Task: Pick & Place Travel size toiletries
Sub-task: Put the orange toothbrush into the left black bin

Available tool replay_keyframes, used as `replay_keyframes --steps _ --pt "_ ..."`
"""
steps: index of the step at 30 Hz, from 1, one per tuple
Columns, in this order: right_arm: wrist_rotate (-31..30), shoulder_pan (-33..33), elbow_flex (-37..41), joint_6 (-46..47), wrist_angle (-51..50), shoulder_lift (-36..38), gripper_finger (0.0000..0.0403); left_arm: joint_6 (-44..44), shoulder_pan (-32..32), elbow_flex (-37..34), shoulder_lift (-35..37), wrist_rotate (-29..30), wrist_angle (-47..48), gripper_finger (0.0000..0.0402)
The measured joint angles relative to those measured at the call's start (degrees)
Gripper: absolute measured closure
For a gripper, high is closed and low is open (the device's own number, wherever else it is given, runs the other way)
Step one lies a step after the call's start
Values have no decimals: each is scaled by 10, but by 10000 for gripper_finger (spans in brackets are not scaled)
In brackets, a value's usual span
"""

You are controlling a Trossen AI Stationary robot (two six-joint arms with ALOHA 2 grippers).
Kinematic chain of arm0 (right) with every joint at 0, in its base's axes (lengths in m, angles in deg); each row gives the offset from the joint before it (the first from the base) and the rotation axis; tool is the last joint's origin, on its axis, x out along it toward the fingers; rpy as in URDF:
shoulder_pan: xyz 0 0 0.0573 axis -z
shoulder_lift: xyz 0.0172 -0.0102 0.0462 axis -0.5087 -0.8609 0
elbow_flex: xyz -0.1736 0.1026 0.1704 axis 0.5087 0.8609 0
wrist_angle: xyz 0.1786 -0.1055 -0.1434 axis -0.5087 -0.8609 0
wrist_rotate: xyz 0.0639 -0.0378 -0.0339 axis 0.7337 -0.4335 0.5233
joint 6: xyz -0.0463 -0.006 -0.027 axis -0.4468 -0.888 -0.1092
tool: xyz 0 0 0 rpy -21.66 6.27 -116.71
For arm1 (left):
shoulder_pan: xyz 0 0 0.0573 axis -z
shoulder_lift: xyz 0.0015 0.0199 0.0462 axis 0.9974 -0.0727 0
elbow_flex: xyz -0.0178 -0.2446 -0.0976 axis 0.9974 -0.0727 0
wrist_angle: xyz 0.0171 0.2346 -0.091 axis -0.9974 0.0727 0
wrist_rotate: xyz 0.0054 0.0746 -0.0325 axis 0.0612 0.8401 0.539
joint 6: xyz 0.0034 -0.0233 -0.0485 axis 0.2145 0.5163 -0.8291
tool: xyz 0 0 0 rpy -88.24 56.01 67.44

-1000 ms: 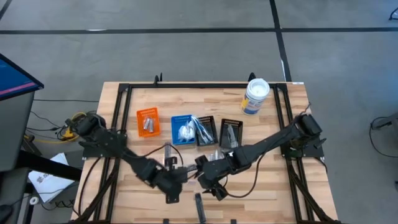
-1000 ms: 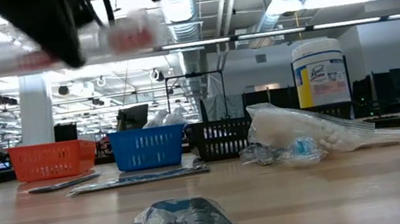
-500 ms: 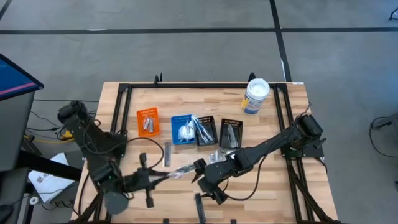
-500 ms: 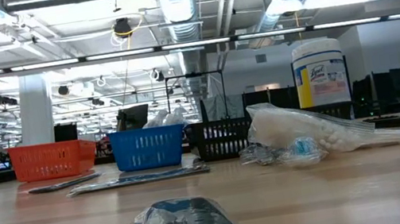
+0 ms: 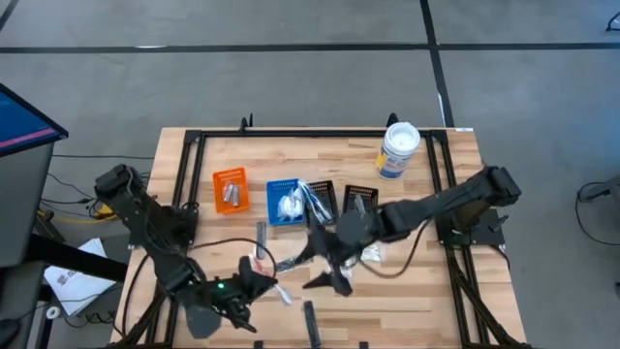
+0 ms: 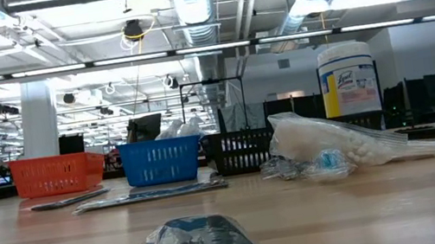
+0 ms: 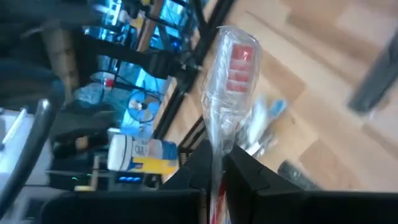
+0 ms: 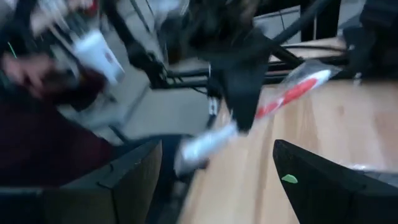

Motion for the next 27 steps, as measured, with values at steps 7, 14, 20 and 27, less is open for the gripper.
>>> replay_keyframes --steps 7,14,20,27 --pt "38 28 -1 101 30 -14 101 60 -19 -10 -70 12 1 391" --pt "37 37 0 149 77 -72 101 238 -32 -37 -160 188 18 391" --pt "51 59 1 140 68 -101 101 256 -19 -37 -180 200 14 392" --pt "63 58 0 79 55 -95 101 255 10 -36 -137 206 -19 390"
